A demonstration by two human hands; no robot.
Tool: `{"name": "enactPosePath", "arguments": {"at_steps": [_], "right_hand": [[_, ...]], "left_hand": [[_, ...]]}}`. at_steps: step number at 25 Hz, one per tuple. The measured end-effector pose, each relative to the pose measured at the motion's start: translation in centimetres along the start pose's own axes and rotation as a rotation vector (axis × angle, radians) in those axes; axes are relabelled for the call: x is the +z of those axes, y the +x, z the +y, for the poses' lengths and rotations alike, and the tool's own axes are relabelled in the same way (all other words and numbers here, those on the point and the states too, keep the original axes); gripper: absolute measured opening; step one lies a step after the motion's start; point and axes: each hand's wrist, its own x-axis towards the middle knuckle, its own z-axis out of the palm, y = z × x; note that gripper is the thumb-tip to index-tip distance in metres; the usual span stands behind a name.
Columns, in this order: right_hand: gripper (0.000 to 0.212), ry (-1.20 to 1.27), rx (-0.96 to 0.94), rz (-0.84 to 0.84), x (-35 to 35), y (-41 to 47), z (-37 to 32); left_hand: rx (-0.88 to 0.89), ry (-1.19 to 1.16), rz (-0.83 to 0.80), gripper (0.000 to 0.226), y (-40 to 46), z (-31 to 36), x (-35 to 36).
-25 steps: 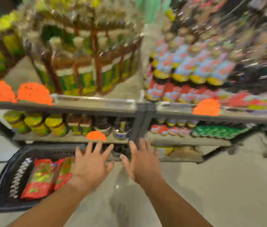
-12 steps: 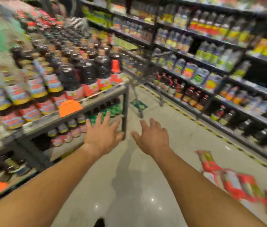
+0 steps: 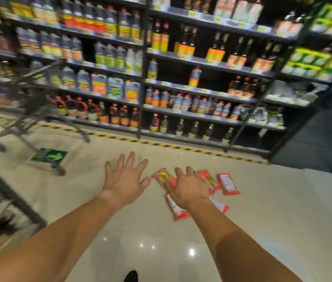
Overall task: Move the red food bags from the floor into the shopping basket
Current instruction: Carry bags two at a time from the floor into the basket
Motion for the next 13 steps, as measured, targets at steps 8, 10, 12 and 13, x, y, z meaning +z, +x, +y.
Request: {"name": "enactPosePath", "arguments": {"at_steps": [8,10,12,13], "right_hand": [[0.073,0.123,0.358,-0.034,-2.4,9.2,11.8],[0.073,0.119,0.388,-0.028,-2.9,11.6,14.0],[0.071,0.117,0.402,-0.053,-2.9,15.3,16.2],[0.070,0.120,0.397,-0.074,-2.6,17.2,17.1]], "left_hand": [[0.308,0.030,-0.099,0.064,17.8,8.2,0.5],[0.335,0.034,-0.125,0.063,20.9,10.1,1.3],[0.364,0.046,-0.153,0.063,24.5,12.0,2.5],[0.363,0.046,-0.163,0.064,26.2,12.7,3.3]]}}
